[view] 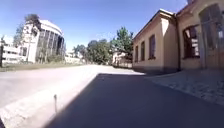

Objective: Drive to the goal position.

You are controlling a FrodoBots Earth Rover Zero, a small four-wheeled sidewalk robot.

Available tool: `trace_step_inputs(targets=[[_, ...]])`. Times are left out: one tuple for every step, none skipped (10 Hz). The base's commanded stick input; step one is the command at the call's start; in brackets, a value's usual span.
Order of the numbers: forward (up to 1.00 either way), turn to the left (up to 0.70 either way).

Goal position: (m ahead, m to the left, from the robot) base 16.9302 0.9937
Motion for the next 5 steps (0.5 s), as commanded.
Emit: trace_step_inputs(targets=[[0.6,0.0],[0.6,0.0],[0.6,0.0],[0.6,0.0],[0.6,0.0]])
